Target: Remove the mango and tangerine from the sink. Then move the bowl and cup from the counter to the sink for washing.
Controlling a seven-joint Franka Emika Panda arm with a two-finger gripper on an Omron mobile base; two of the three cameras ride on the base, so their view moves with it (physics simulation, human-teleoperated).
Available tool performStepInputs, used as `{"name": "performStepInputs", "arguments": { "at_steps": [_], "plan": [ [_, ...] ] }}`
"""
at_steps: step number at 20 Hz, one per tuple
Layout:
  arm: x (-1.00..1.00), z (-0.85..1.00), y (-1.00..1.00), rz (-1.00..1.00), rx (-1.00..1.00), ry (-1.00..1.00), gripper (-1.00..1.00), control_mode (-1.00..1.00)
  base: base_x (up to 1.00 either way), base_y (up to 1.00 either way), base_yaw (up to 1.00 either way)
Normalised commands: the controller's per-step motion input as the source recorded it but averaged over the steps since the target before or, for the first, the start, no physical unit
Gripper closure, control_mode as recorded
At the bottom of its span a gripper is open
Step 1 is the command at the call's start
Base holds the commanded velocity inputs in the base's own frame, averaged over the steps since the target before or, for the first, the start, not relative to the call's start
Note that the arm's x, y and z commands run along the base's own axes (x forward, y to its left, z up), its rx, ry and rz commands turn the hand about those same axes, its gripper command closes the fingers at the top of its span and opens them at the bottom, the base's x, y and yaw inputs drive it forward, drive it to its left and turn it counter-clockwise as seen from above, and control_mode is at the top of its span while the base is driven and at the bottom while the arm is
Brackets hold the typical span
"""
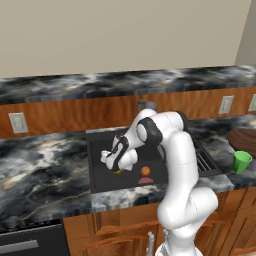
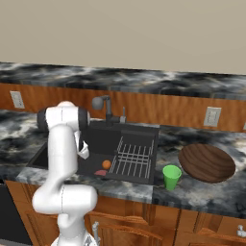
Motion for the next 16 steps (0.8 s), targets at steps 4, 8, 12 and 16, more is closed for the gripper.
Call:
{"name": "performStepInputs", "arguments": {
  "at_steps": [4,8,12,16],
  "plan": [
    [-0.20,0.41,-0.04,-0.01,0.00,0.00,1.00,-1.00,0.00,0.00,0.00],
    [-0.23,0.39,-0.04,-0.01,0.00,0.00,1.00,-1.00,0.00,0.00,0.00],
    [-0.21,0.43,-0.05,0.00,0.00,0.00,1.00,-1.00,0.00,0.00,0.00],
    [-0.23,0.44,-0.07,0.00,0.00,0.00,1.00,-1.00,0.00,0.00,0.00]
  ]
}}
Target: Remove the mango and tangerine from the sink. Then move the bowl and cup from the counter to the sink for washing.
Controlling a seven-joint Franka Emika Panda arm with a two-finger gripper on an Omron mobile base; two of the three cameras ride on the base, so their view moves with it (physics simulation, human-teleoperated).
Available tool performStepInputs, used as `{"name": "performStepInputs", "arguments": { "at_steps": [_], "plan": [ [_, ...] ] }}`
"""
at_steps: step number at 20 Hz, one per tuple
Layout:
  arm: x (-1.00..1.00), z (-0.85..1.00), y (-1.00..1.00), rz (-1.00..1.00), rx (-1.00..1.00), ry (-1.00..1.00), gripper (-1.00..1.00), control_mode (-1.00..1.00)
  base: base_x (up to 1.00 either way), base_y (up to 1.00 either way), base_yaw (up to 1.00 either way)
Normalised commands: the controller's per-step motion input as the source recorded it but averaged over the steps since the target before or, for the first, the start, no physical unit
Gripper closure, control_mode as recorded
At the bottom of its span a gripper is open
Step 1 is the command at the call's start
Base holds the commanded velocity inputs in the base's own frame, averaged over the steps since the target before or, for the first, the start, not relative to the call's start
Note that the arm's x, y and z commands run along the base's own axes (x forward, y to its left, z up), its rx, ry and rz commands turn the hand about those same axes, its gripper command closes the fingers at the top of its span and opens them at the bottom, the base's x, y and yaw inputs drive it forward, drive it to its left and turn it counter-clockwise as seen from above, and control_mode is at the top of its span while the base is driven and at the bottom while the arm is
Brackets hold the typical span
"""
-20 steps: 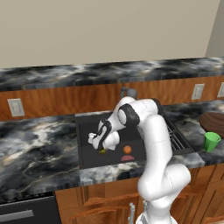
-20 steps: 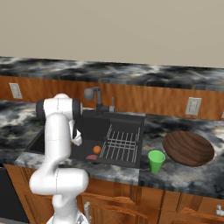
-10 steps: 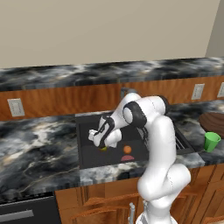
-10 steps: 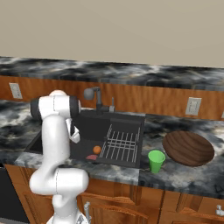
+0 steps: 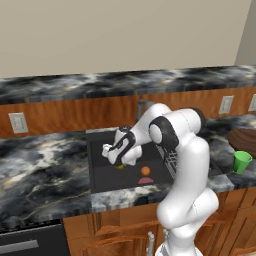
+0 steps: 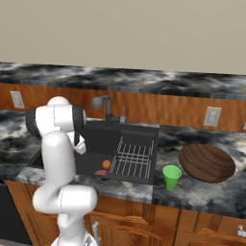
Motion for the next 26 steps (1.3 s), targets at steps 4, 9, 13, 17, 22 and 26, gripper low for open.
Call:
{"name": "performStepInputs", "arguments": {
  "at_steps": [4,9,13,17,22,26],
  "plan": [
    [-0.24,0.48,-0.08,0.00,0.00,0.00,1.00,-1.00,0.00,0.00,0.00],
    [-0.21,0.52,-0.04,0.00,0.00,0.00,1.00,-1.00,0.00,0.00,0.00],
    [-0.19,0.52,0.00,0.00,0.00,-0.01,1.00,-1.00,0.00,0.00,0.00],
    [-0.18,0.52,0.00,0.00,0.00,-0.04,1.00,-1.00,0.00,0.00,0.00],
    [-0.19,0.50,0.01,0.01,0.01,-0.08,1.00,-1.00,0.00,0.00,0.00],
    [-0.13,0.45,0.10,0.02,0.00,-0.12,1.00,-1.00,0.00,0.00,0.00]
  ]
}}
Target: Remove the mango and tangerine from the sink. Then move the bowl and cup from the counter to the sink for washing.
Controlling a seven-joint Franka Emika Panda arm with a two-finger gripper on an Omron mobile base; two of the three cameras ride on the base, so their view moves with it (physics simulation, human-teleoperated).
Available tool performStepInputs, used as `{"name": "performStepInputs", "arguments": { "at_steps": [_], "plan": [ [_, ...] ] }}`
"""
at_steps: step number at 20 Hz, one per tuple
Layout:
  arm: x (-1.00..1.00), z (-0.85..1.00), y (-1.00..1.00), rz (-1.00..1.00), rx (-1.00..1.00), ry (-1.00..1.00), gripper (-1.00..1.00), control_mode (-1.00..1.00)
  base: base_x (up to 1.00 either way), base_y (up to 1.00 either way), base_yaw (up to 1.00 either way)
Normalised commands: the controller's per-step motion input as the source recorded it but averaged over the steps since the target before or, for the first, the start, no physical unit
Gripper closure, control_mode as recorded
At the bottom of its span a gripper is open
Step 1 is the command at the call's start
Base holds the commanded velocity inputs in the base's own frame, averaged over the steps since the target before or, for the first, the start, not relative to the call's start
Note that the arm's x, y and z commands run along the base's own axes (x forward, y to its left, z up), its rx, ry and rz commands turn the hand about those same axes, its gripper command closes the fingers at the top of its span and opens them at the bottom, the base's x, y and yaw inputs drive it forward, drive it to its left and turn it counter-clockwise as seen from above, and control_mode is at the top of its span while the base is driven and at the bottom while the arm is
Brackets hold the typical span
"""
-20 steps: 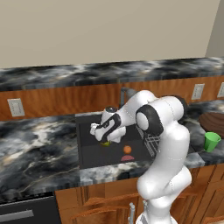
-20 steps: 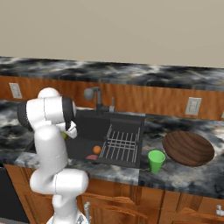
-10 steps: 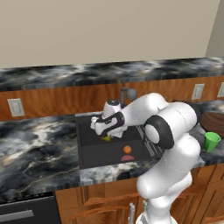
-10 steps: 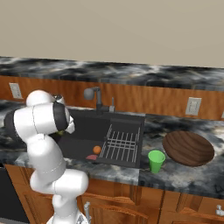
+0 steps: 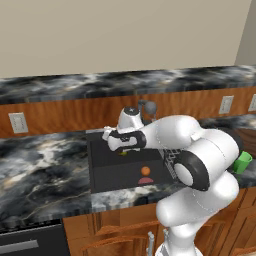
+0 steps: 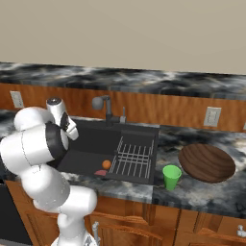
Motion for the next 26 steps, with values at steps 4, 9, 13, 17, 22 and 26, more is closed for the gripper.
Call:
{"name": "performStepInputs", "arguments": {
  "at_steps": [4,9,13,17,22,26],
  "plan": [
    [-0.11,0.36,0.20,0.05,0.02,-0.16,1.00,-1.00,0.00,0.00,0.00],
    [-0.11,0.30,0.23,0.09,0.08,-0.11,1.00,-1.00,0.00,0.00,0.00],
    [-0.09,0.31,0.23,0.11,0.11,-0.03,1.00,-1.00,0.00,0.00,0.00],
    [-0.09,0.20,0.32,0.11,0.06,0.00,1.00,-1.00,0.00,0.00,0.00],
    [-0.11,0.18,0.34,0.11,0.01,0.00,1.00,-1.00,0.00,0.00,0.00],
    [-0.15,0.16,0.33,0.09,0.00,0.02,1.00,-1.00,0.00,0.00,0.00]
  ]
}}
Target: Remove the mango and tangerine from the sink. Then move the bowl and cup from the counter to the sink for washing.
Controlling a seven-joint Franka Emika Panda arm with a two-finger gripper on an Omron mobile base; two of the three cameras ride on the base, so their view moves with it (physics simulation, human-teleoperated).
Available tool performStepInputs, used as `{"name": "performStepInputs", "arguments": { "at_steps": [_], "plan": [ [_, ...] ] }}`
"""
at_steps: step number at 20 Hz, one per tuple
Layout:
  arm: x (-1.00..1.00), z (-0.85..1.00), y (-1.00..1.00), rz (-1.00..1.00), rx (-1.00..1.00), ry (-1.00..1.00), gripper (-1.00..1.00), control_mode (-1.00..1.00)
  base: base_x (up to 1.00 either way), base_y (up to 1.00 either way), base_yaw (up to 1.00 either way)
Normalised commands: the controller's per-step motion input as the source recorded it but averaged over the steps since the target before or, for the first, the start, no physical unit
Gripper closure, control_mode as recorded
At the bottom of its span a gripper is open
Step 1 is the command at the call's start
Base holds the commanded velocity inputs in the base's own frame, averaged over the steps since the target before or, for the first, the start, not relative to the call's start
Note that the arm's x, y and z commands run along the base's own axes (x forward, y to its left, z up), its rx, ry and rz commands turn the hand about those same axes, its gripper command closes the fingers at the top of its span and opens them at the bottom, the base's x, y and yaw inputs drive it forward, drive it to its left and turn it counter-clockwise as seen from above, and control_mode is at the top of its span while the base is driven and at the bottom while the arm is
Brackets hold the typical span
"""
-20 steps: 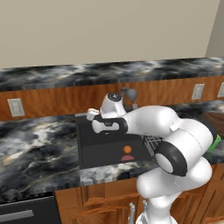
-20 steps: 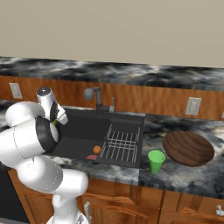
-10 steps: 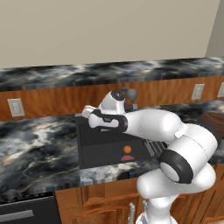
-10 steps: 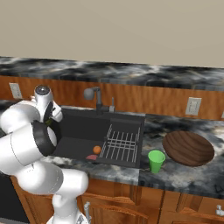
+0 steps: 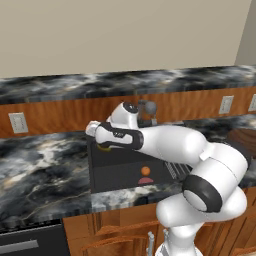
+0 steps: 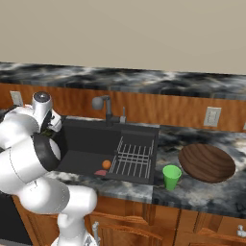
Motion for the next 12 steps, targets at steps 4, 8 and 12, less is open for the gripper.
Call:
{"name": "performStepInputs", "arguments": {
  "at_steps": [4,8,12],
  "plan": [
    [-0.19,0.17,0.32,0.10,0.00,0.03,1.00,-1.00,0.00,0.00,0.00],
    [-0.21,0.11,0.35,0.09,0.00,0.01,1.00,-1.00,0.00,0.00,0.00],
    [-0.19,0.04,0.36,0.05,-0.01,0.00,1.00,-1.00,0.00,0.00,0.00]
  ]
}}
